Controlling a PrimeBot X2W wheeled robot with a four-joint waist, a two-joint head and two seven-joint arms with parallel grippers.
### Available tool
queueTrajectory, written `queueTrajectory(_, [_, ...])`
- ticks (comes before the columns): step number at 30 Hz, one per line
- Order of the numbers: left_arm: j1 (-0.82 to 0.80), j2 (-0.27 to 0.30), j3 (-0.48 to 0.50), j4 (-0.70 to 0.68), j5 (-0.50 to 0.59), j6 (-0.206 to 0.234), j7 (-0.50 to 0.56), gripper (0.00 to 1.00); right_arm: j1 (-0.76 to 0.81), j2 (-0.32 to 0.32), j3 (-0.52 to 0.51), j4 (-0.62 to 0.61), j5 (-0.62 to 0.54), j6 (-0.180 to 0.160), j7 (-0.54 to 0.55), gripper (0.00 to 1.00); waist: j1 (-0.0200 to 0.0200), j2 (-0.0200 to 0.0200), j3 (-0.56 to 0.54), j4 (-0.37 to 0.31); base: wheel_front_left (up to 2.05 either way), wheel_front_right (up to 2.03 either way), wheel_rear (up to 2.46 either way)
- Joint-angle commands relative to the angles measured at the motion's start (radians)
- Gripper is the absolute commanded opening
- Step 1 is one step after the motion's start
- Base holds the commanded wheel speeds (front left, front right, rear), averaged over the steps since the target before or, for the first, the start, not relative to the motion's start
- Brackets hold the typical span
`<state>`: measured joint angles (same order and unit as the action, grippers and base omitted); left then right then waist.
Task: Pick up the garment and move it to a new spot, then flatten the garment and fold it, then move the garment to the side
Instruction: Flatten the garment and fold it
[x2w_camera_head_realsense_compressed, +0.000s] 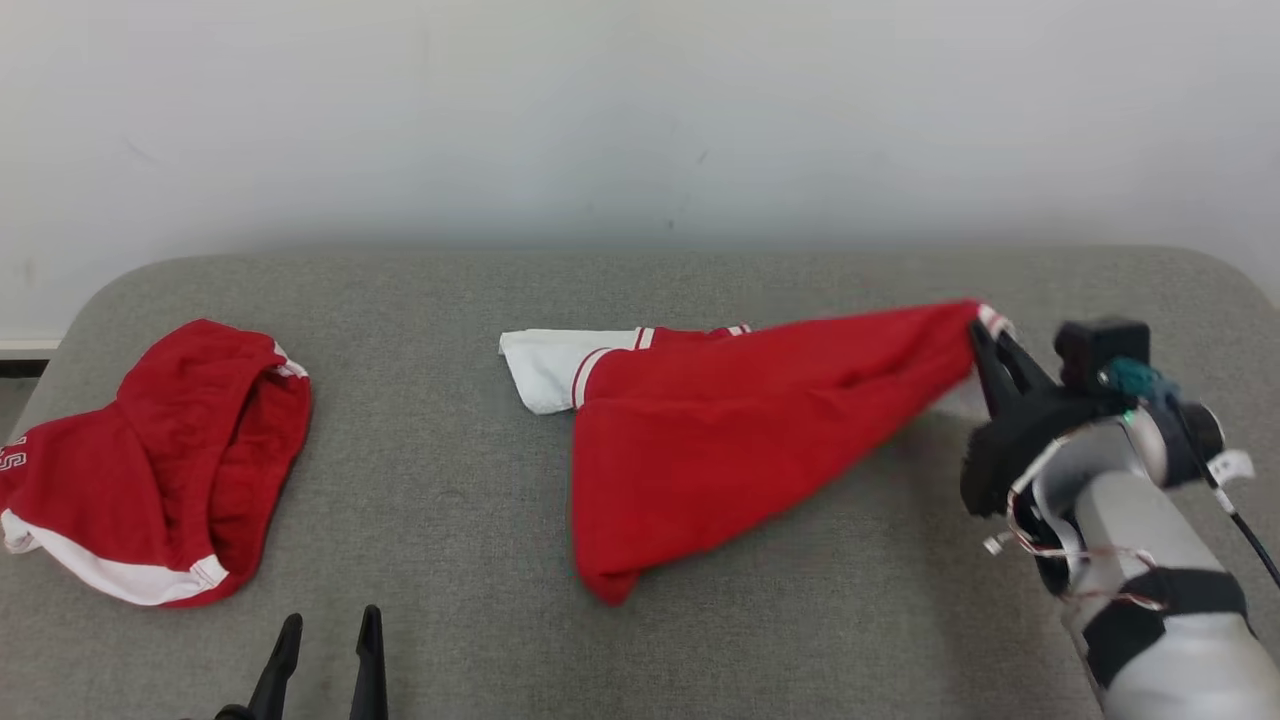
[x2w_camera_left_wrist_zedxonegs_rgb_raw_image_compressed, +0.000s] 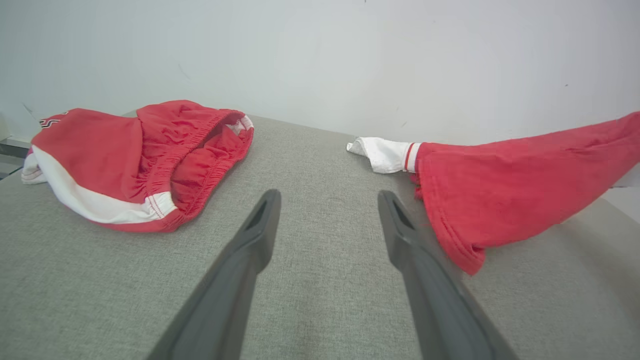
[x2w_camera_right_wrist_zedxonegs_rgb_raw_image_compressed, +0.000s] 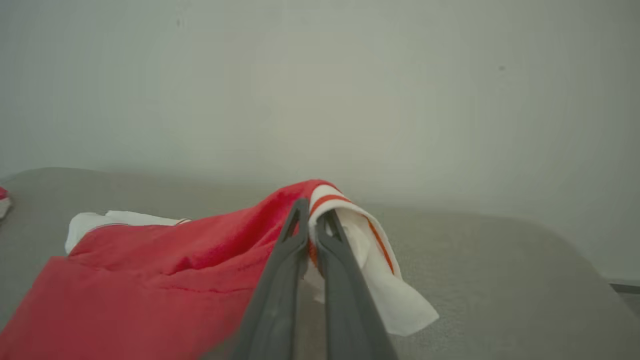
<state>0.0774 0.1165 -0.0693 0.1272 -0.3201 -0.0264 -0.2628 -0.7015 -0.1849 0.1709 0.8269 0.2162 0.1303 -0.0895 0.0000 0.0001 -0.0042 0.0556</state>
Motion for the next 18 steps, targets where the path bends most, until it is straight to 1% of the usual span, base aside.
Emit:
queueTrajectory(1, [0.000,-0.002,0.005,0.000,0.003,0.001,-0.003,1.00,0.038,-0.013,-0.034,0.008,-0.023,0.001,0.004,0.00,0.0000,-0.0001,0.001,-0.011,0.00,0.00,0.00])
queueTrajectory(5, [0.003,-0.006,0.005,0.002,0.009,-0.004,-0.003,1.00,0.144,-0.032,-0.155,0.020,-0.091,0.001,0.015,0.00,0.0000,-0.0001,-0.002,-0.029,0.00,0.00,0.00])
queueTrajectory(8, [0.002,-0.009,0.006,0.004,0.014,-0.006,-0.003,1.00,0.211,-0.030,-0.228,0.006,-0.144,0.001,0.027,0.00,0.0000,-0.0001,-0.005,-0.040,0.00,0.00,0.00])
queueTrajectory(11, [0.003,-0.013,0.004,0.009,0.019,-0.008,-0.003,1.00,0.270,-0.020,-0.287,-0.016,-0.191,0.001,0.047,0.00,0.0000,-0.0001,-0.008,-0.048,0.00,0.00,0.00])
queueTrajectory(17, [0.012,-0.018,0.006,0.014,0.021,-0.017,-0.003,1.00,0.370,0.030,-0.373,-0.057,-0.265,0.001,0.127,0.00,0.0000,-0.0001,-0.017,-0.051,0.00,0.00,0.00])
queueTrajectory(18, [0.014,-0.018,0.007,0.014,0.022,-0.020,-0.003,1.00,0.383,0.039,-0.379,-0.065,-0.271,0.001,0.142,0.09,0.0000,-0.0001,-0.018,-0.050,0.00,0.00,0.00])
